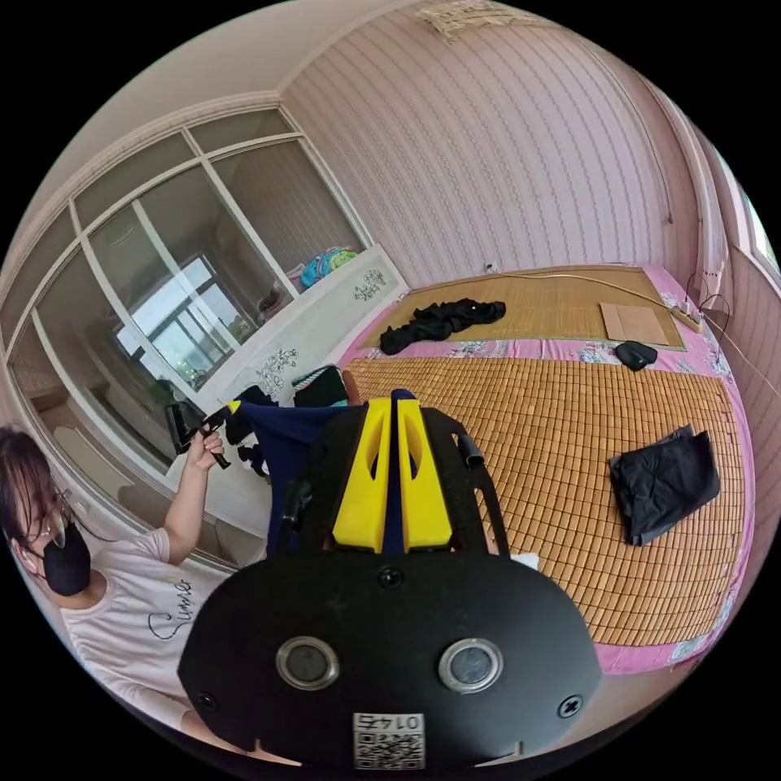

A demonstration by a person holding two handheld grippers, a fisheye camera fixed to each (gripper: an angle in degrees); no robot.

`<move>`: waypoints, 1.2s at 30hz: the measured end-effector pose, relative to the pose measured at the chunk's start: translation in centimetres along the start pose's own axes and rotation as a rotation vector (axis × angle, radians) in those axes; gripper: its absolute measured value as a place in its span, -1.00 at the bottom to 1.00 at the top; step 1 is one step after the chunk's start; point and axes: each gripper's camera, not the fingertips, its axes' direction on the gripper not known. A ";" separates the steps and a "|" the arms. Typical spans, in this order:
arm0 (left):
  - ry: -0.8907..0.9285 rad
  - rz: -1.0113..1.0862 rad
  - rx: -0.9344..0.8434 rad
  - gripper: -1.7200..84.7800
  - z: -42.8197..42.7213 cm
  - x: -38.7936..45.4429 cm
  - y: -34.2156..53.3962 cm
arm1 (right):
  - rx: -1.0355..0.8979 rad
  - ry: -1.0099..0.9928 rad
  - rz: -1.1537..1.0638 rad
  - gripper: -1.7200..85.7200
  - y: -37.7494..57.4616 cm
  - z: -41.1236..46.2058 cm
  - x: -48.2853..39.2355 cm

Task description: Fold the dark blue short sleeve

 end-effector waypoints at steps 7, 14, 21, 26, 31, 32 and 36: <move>0.010 0.063 0.142 -0.97 2.2 3.0 -7.2 | 0.257 -0.003 -0.125 -0.95 -6.2 -1.5 -2.5; -0.057 0.100 -0.161 -0.98 14.5 0.2 4.3 | 0.073 0.097 -0.076 -0.95 2.2 8.9 3.3; -0.077 -0.083 -0.577 -0.98 28.9 -3.0 22.7 | -0.288 0.074 0.380 -0.95 15.0 24.0 15.1; -0.130 -0.094 -0.734 -0.98 32.4 -1.0 30.4 | -0.457 0.146 0.452 -0.95 20.0 28.7 17.4; -0.134 -0.056 -0.811 -0.98 32.7 2.7 34.8 | -0.510 0.162 0.463 -0.94 22.7 29.9 17.9; -0.128 -0.045 -0.811 -0.97 32.4 3.8 35.6 | -0.508 0.152 0.469 -0.94 23.2 30.0 18.0; -0.136 -0.031 -0.846 -0.97 31.9 6.9 37.9 | -0.545 0.149 0.465 -0.94 24.6 30.6 18.0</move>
